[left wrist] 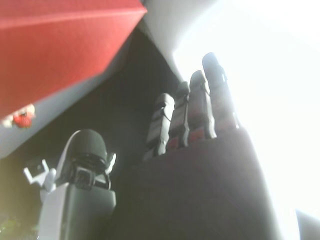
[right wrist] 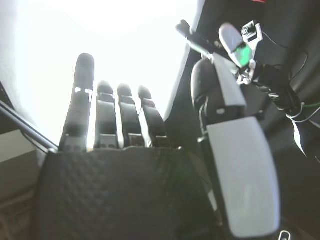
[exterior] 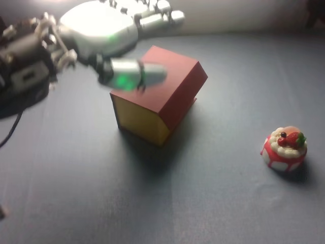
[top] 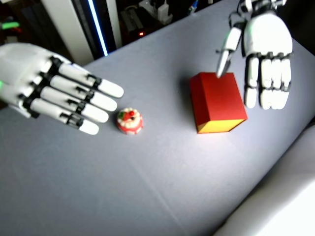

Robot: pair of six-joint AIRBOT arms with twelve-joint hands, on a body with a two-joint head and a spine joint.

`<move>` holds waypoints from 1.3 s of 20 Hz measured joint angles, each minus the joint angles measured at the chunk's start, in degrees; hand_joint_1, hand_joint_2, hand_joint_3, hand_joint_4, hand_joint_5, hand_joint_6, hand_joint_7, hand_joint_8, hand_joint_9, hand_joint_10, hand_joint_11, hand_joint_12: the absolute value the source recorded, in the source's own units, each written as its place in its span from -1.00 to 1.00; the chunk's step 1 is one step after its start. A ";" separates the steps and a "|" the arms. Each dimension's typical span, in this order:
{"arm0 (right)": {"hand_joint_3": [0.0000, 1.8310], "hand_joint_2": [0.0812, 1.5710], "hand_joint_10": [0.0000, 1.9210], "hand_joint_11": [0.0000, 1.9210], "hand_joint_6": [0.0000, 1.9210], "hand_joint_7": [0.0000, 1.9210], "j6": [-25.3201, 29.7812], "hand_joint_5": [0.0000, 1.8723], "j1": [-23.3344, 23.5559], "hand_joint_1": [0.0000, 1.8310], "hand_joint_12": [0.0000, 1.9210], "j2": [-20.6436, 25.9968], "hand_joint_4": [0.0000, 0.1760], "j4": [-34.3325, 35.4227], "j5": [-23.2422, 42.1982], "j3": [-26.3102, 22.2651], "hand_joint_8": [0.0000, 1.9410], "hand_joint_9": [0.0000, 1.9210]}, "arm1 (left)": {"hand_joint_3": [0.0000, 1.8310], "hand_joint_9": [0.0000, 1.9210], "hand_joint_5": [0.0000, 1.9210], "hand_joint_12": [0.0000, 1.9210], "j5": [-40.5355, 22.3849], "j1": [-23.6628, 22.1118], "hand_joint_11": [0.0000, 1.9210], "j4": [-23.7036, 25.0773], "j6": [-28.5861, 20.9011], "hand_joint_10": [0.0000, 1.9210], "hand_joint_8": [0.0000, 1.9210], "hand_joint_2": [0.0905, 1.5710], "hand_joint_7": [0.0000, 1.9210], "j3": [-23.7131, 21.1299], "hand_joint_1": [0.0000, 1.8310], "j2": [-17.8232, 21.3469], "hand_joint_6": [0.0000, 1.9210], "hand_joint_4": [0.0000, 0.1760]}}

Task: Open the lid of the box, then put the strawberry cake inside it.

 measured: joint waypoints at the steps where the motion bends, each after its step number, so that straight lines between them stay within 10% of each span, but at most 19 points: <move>1: -1.00 0.61 -1.00 -1.00 -1.00 -1.00 0.02 -1.00 -0.28 -0.23 0.24 -0.07 -1.00 -0.13 0.02 -0.04 -1.00 -1.00 | -1.00 -1.00 -1.00 -0.99 -1.03 1.99 -1.00 0.90 0.00 -1.00 -1.00 0.55 -1.00 -1.49 -0.62 0.87 -1.00 -0.54; 2: -1.00 0.61 -1.00 -1.00 -1.00 -1.00 0.02 -1.00 -0.28 -0.25 0.25 -0.11 -1.00 -0.17 -0.07 -0.11 -1.00 -1.00 | -1.00 -1.00 -1.00 -1.00 -1.51 3.02 -1.00 1.40 -0.02 -1.00 -1.00 0.51 -1.00 -2.19 -0.55 1.20 -1.00 -0.69; 8: -1.00 0.60 -1.00 -1.00 -1.00 -1.00 0.02 -1.00 -1.01 -0.29 0.42 -0.85 -1.00 -0.33 -0.15 -0.31 -1.00 -1.00 | -1.00 -1.00 -1.00 -1.00 -5.77 6.08 -1.00 2.89 -0.02 -1.00 -1.00 0.28 -1.00 -4.52 -0.21 2.71 -1.00 -0.23; 13: -1.00 0.60 -1.00 -1.00 -1.00 -1.00 0.02 -1.00 -1.11 -0.21 -0.95 -1.42 -1.00 -0.44 -0.42 -0.09 -1.00 -1.00 | -1.00 -1.00 -1.00 -1.00 -4.72 7.13 -1.00 2.56 -0.02 -1.00 -1.00 0.31 -1.00 -2.45 -0.25 -0.90 -1.00 0.10; 19: -0.99 0.64 -1.00 -1.00 -1.00 -1.00 0.02 -1.00 -1.11 -0.30 -1.00 -2.29 -1.00 -0.22 -0.76 0.26 -1.00 -1.00 | -1.00 -1.00 -1.00 -1.00 -3.19 7.23 -1.00 -0.48 1.49 -1.00 -1.00 0.27 -1.00 -0.55 -0.11 -3.54 -1.00 -0.36; 26: -0.99 0.65 -1.00 -1.00 -1.00 -1.00 0.02 -1.00 -1.11 -0.36 -1.00 -2.58 -1.00 -0.17 -0.94 0.26 -1.00 -1.00 | -0.99 -1.00 -1.00 -1.00 -2.10 7.48 -1.00 -3.30 3.58 -1.00 -1.00 0.35 -1.00 0.28 -0.11 -4.92 -1.00 -0.30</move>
